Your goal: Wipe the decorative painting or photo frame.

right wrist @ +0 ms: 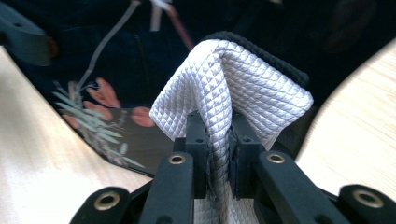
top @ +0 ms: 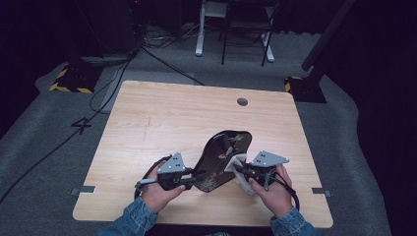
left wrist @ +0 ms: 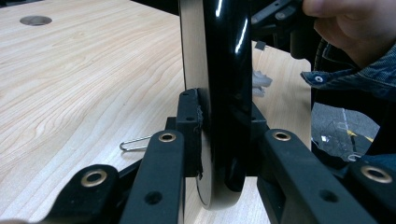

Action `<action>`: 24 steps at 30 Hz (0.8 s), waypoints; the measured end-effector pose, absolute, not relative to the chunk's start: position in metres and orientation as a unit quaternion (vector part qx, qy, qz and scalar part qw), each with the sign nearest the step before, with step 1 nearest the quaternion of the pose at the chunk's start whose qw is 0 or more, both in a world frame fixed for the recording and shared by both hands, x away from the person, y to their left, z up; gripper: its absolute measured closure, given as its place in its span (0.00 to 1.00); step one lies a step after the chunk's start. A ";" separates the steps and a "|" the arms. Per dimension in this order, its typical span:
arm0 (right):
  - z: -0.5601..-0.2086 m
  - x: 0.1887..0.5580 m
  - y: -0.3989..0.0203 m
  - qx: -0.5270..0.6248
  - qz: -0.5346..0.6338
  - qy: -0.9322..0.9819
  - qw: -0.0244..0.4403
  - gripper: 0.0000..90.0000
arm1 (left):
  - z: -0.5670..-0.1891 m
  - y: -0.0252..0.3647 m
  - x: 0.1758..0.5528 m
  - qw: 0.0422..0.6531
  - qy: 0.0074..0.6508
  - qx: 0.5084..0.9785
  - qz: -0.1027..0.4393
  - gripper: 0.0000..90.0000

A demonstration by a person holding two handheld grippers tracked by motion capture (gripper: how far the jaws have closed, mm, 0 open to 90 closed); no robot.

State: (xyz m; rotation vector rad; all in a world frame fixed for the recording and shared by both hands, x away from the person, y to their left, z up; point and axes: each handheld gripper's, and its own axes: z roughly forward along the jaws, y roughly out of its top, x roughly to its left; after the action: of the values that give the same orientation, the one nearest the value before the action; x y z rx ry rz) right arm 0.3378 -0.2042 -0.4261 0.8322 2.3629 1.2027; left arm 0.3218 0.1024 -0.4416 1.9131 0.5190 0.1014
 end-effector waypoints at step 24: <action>-0.433 0.336 -0.202 0.301 0.407 0.841 0.189 0.90 | -0.442 0.102 0.322 0.547 0.223 0.806 0.039 0.85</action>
State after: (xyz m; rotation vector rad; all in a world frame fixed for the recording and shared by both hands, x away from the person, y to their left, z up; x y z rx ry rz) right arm 0.3360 -0.2020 -0.4331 0.8451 2.3661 1.1450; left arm 0.3222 0.1020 -0.4416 1.9105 0.5277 0.0934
